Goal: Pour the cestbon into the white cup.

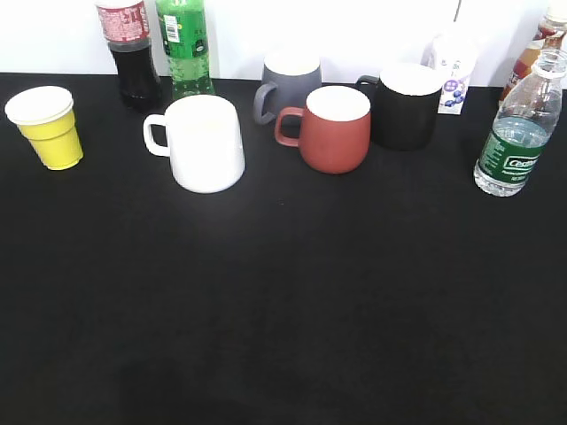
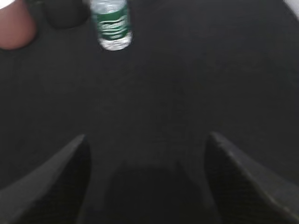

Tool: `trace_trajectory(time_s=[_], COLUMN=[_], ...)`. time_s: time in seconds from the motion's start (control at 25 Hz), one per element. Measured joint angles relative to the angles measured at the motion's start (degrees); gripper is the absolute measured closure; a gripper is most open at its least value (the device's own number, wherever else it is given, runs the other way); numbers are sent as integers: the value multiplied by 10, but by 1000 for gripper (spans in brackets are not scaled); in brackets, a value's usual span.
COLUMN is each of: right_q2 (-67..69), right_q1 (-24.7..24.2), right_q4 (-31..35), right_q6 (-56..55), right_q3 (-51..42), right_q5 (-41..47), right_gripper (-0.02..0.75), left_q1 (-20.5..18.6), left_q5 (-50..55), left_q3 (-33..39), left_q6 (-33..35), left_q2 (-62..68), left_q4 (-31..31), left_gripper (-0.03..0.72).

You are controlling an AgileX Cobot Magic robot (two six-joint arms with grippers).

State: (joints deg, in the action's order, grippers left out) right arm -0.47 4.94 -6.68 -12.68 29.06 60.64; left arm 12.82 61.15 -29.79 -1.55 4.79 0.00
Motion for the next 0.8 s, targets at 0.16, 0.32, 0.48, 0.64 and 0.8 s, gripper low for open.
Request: trace_trajectory(time_s=[0.16, 0.32, 0.48, 0.64, 0.8], right_q2=[0, 0, 0, -1, -1], right_q1=[-79, -113, -113, -113, -113], right_q4=[0, 0, 0, 0, 0], right_q6=[0, 0, 0, 0, 0], right_q3=[0, 0, 0, 0, 0], right_q5=[0, 0, -1, -1, -1], right_gripper=[162, 162, 162, 162, 162], left_q1=[-77, -119, -153, -154, -154], left_q5=[0, 0, -1, -1, -1], left_q3=[0, 0, 0, 0, 0], left_q6=[0, 0, 0, 0, 0], left_q2=[0, -14, -52, -52, -52], left_q4=[3, 3, 4, 4, 4], left_gripper=[428, 428, 428, 428, 428])
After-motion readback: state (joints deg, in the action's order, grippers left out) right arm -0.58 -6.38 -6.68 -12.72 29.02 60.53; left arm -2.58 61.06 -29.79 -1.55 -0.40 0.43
